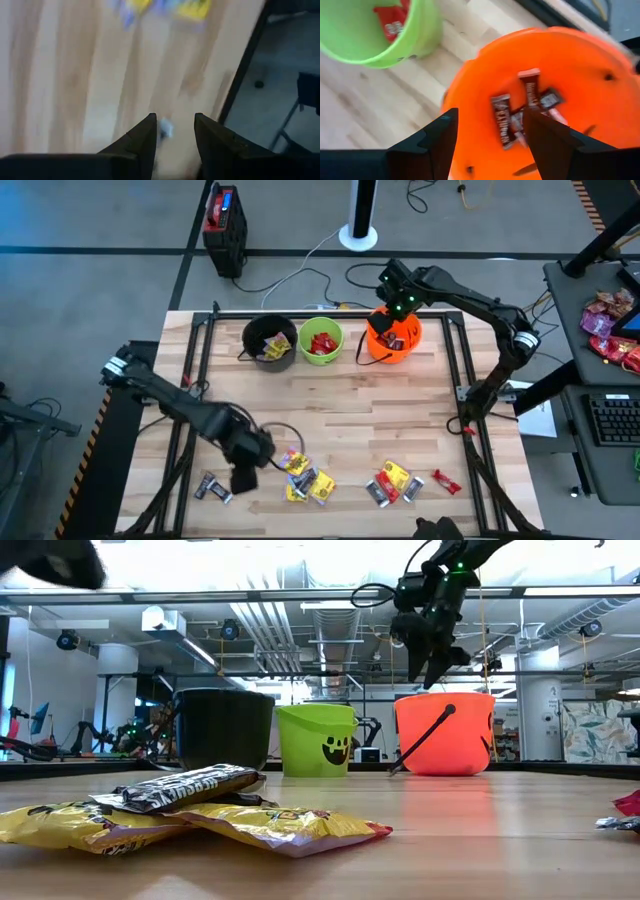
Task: Sort candy by brand, put in halloween buckets
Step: Put the yellow candy into the black bucket
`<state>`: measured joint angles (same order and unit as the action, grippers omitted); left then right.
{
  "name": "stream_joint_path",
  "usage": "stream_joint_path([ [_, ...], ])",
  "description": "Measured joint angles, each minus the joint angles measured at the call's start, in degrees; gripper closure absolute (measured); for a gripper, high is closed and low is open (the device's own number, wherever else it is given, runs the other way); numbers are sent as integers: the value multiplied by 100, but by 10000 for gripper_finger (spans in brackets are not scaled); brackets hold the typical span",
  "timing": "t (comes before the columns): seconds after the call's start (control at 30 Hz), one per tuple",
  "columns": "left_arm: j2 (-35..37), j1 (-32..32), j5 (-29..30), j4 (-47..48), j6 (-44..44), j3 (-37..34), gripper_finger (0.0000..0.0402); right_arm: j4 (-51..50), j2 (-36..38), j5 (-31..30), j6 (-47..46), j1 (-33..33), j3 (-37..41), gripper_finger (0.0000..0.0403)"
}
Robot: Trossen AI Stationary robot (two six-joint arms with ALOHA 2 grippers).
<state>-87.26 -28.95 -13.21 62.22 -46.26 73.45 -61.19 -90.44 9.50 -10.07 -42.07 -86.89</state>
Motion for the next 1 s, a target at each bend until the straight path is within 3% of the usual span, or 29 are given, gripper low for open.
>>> stream_joint_path([
  [0.1, -199, 1, 600, -1024, 541, -288, 286, -17, 6, 154, -159, 155, 0, 186],
  [0.27, -445, 196, 1533, -1773, 1483, -1050, 286, -36, 114, 150, -453, 532, 0, 186],
  [0.53, -779, 439, 1582, -4117, 2675, -2083, 286, -26, 325, 130, -1127, 1024, 0, 186],
  [0.73, -1127, 440, 2334, -4519, 2923, -2127, 286, -28, 414, 103, -1446, 1241, 0, 186],
  [1.0, -1437, 555, 1827, -4921, 3024, -2202, 286, -31, 414, 98, -1639, 1422, 0, 186],
])
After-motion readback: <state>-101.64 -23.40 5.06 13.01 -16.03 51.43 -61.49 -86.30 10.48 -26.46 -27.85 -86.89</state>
